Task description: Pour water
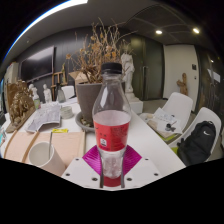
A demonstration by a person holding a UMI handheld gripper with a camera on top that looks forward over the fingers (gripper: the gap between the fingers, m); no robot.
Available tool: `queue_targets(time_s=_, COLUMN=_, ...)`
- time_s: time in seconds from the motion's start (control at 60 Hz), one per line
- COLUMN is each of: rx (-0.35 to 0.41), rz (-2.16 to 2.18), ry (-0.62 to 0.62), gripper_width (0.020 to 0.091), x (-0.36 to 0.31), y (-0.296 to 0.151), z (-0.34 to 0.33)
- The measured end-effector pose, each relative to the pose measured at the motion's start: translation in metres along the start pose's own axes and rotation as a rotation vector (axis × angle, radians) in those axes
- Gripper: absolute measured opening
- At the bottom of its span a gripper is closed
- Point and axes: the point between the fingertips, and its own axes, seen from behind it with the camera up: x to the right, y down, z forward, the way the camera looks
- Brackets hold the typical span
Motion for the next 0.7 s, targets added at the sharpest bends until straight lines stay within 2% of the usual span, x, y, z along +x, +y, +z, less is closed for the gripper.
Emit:
queue_targets(time_s=0.067, rx=0.029, rz=0.002, ry=0.001, gripper_width=0.0228, x=0.001, y=0.000, z=0.000)
queue_targets(time_s=0.183, rx=0.037, rz=0.008, ry=0.009, gripper_width=0.0378, x=0.002, y=0.002, z=-0.006)
queue_targets(time_s=0.25, rx=0.005, rz=0.015, ry=0.025, gripper_width=0.0463, x=0.004, y=0.007, z=-0.010)
queue_targets(time_s=0.283, rx=-0.040, rz=0.021, ry=0.041, gripper_width=0.0566, x=0.007, y=0.015, z=-0.012)
queue_targets(time_s=0.317, rx=-0.077, rz=0.027, ry=0.054, gripper_width=0.0726, x=0.009, y=0.019, z=-0.016)
queue_targets(time_s=0.333, rx=-0.089, rz=0.031, ry=0.059, gripper_width=0.0830, x=0.009, y=0.020, z=-0.019)
queue_targets(time_s=0.35, rx=-0.097, rz=0.035, ry=0.065, gripper_width=0.0876, x=0.010, y=0.019, z=-0.022)
queue_targets(time_s=0.383, rx=-0.107, rz=0.045, ry=0.081, gripper_width=0.0825, x=0.011, y=0.016, z=-0.030)
queue_targets(time_s=0.45, rx=-0.112, rz=0.059, ry=0.106, gripper_width=0.0858, x=0.009, y=0.008, z=-0.051)
queue_targets(time_s=0.7, rx=-0.153, rz=0.045, ry=0.150, gripper_width=0.0858, x=-0.057, y=-0.020, z=-0.184)
